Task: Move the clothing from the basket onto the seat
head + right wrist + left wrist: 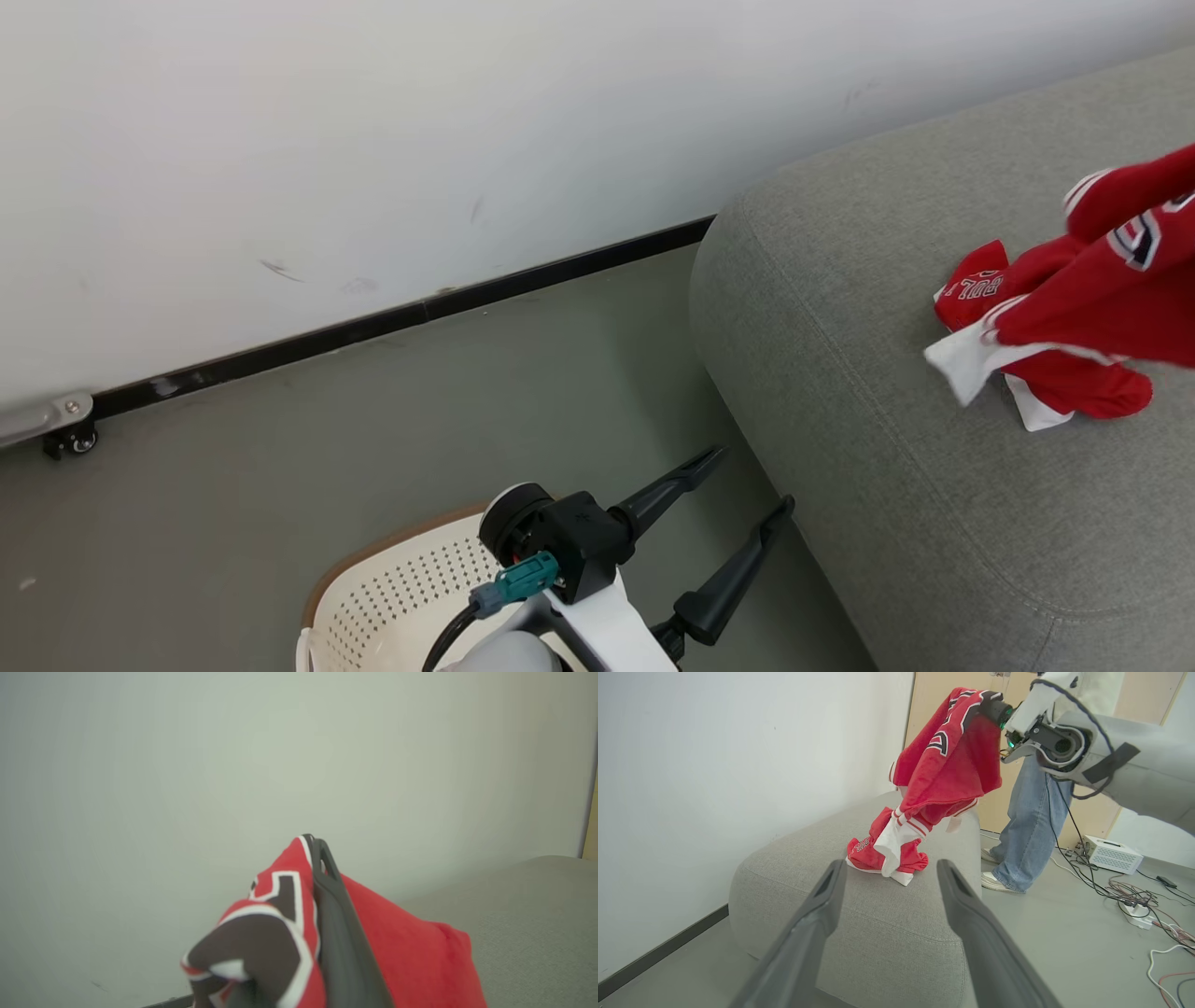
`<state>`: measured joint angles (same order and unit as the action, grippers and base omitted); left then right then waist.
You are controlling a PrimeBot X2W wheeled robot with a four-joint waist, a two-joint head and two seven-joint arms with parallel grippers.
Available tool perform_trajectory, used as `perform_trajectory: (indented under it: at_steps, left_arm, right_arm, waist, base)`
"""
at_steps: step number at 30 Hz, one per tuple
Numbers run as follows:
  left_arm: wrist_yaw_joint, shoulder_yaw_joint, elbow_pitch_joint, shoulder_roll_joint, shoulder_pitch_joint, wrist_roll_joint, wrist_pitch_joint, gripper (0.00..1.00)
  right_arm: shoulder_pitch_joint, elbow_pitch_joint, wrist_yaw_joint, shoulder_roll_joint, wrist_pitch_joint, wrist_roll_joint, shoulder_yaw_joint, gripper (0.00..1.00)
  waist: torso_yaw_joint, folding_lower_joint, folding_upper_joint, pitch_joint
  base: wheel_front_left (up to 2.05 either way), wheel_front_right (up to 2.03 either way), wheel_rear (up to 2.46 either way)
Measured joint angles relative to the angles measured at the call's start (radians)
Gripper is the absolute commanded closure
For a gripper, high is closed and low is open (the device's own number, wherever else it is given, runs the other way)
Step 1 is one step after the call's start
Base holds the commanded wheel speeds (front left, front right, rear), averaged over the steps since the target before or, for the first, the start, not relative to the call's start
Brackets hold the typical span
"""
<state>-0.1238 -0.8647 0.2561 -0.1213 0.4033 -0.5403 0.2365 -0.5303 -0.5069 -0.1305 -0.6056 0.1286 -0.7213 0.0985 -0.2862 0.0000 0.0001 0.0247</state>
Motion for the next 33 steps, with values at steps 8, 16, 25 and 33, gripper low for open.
perform_trajectory:
  at_steps: [8,16,25,33]
  left_arm:
    - [0.0,0.002,-0.025,-0.007,0.013,0.011,0.002,0.0]
    - [0.0,-0.002,-0.061,-0.007,0.058,0.037,-0.008,0.0]
    - [0.0,-0.018,-0.086,0.006,0.078,0.044,-0.015,0.0]
    - [0.0,-0.029,-0.105,0.007,0.102,0.054,-0.024,0.0]
  right_arm:
    - [-0.132,-0.076,0.0,-0.045,-0.038,0.029,-0.054,1.0]
    - [-0.204,-0.165,0.0,-0.084,-0.045,0.055,-0.115,1.0]
    - [-0.245,-0.262,0.0,-0.146,-0.047,0.145,-0.117,1.0]
    - [-0.26,-0.34,0.0,-0.131,0.016,0.192,-0.138,1.0]
  waist:
    - [0.018,0.0,0.0,0.036]
    - [0.04,0.0,0.0,0.083]
    - [0.069,0.0,0.0,0.144]
    - [0.092,0.0,0.0,0.204]
  base:
    - [0.0,0.0,0.0]
    - [0.0,0.0,0.0]
    - [0.0,0.0,0.0]
    - [0.0,0.0,0.0]
